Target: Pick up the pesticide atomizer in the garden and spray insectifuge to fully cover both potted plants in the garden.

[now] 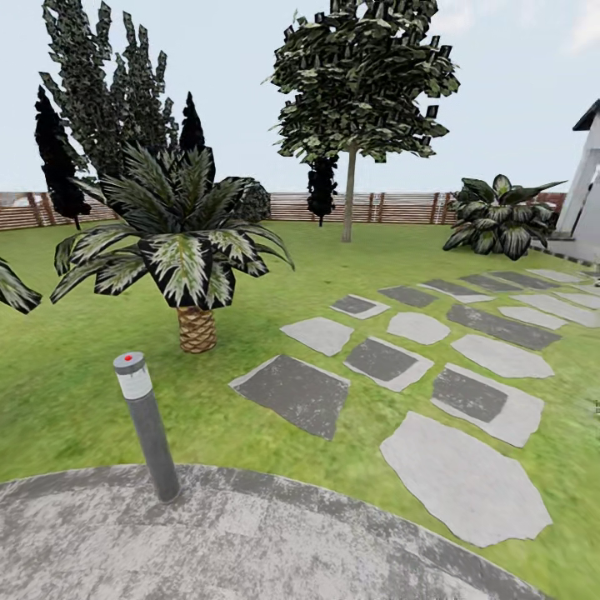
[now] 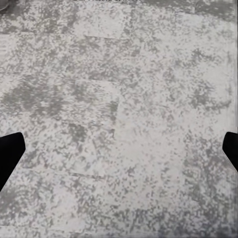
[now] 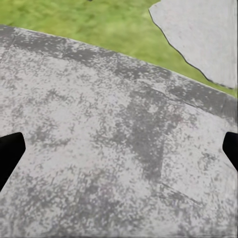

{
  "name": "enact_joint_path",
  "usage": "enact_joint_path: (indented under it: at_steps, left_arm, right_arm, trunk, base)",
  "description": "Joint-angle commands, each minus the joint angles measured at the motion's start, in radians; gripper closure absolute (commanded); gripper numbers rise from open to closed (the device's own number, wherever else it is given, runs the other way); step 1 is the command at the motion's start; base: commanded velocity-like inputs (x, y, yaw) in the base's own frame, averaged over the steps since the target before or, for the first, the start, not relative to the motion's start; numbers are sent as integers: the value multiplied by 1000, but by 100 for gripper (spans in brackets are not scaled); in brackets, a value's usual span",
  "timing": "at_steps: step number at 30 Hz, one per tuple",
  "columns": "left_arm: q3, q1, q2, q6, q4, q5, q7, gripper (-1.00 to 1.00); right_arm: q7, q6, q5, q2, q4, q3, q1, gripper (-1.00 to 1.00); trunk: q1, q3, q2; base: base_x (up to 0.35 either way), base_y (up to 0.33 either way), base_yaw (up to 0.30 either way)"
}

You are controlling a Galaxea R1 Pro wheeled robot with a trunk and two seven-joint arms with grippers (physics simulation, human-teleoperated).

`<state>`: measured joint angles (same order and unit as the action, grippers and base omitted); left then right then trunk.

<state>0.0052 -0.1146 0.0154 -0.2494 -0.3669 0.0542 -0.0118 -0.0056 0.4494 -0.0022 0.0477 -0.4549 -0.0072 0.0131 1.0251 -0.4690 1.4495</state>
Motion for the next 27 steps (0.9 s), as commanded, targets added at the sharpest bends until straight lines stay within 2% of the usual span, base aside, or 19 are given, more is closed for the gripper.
enact_joint_path:
  at_steps: [1, 15, 27]
  left_arm:
    - [1, 0, 1, -3, 0, 6, 0, -100]
    - [1, 0, 2, -2, 0, 7, 0, -100]
    - [1, 0, 2, -2, 0, 7, 0, -100]
  right_arm:
    - [-1, 3, 0, 0, 1, 0, 1, -100]
    - [-1, 3, 1, 0, 2, 0, 1, -100]
    - [-1, 3, 1, 0, 2, 0, 1, -100]
  trunk:
    - [0, -1, 1]
    - [0, -1, 1]
    - [0, -1, 1]
  base:
    - [-6, -11, -265]
    - [-1, -1, -245]
    - [0, 0, -140]
